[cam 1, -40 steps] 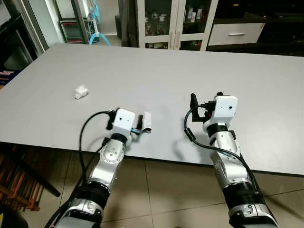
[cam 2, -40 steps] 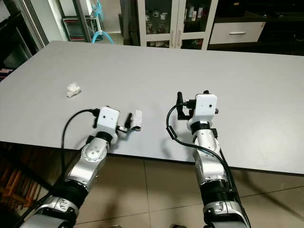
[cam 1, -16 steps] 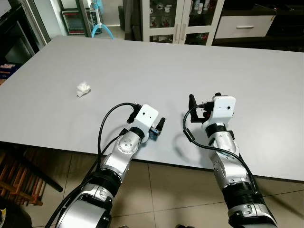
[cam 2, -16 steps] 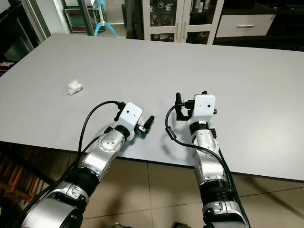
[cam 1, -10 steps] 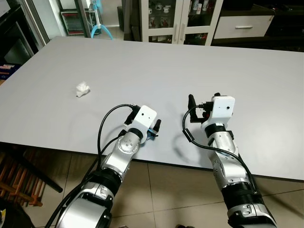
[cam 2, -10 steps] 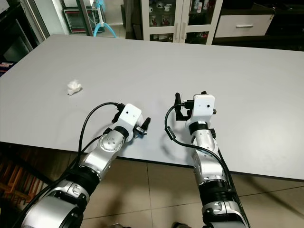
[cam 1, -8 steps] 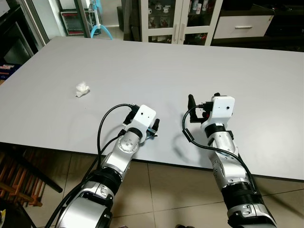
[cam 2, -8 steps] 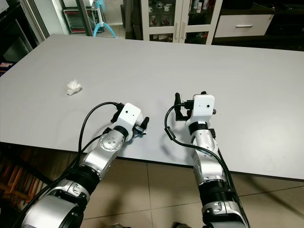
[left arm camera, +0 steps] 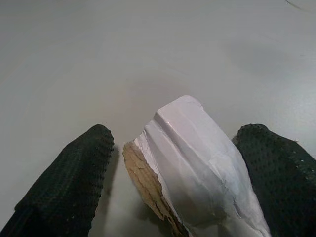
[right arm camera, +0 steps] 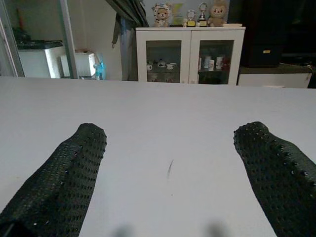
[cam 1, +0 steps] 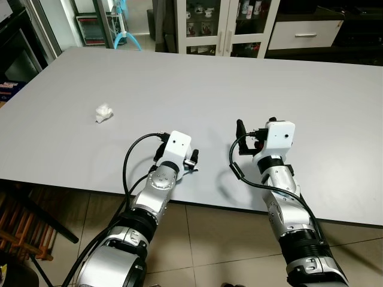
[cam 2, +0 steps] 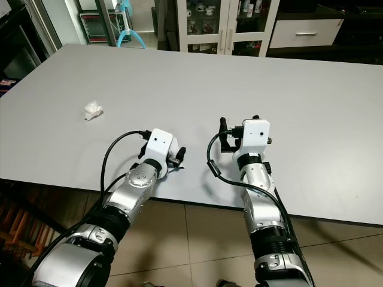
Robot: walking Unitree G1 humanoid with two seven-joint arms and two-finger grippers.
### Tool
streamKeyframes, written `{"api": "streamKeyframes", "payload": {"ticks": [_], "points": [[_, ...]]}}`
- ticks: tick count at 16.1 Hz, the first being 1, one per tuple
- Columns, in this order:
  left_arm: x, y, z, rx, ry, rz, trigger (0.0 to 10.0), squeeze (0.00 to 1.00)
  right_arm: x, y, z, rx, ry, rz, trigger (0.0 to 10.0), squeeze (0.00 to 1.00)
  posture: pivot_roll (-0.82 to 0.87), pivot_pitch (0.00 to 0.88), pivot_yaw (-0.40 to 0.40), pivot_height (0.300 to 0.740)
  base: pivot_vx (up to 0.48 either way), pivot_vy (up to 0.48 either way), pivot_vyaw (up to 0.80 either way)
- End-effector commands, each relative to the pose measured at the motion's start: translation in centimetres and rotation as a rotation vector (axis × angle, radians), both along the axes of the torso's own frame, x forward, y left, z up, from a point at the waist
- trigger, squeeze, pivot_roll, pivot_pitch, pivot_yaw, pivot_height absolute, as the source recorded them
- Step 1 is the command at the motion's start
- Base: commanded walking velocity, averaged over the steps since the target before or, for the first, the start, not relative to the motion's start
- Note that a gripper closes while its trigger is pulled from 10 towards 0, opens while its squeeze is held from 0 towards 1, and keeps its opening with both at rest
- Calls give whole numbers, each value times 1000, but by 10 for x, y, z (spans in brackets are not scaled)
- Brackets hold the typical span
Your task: Picking trash to rubbish bin
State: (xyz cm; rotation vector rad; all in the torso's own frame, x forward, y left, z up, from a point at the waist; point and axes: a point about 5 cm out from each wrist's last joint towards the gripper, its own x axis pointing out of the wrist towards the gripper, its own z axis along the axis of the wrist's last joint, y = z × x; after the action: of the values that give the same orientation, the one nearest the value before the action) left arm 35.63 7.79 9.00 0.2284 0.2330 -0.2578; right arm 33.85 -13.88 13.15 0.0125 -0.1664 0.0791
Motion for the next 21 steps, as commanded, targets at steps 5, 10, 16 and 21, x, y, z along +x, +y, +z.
{"api": "streamKeyframes", "payload": {"ticks": [5, 10, 16, 21], "points": [[-8, 6, -23, -14, 130, 29, 10000, 0, -2, -2, -1, 0, 10, 7, 10000, 0, -53, 68, 30, 740, 0, 0, 0], [-9, 5, -23, -43, 136, 29, 1647, 0, -1, -1, -1, -1, 12, 12, 10000, 0, -55, 69, 30, 740, 0, 0, 0], [-8, 5, -23, -70, 141, 31, 0, 0, -1, -1, -1, -1, 14, 15, 10000, 0, -53, 71, 29, 740, 0, 0, 0], [-8, 5, -22, -78, 142, 32, 0, 0, -1, -1, -1, -1, 15, 15, 10000, 0, -53, 71, 29, 740, 0, 0, 0]]}}
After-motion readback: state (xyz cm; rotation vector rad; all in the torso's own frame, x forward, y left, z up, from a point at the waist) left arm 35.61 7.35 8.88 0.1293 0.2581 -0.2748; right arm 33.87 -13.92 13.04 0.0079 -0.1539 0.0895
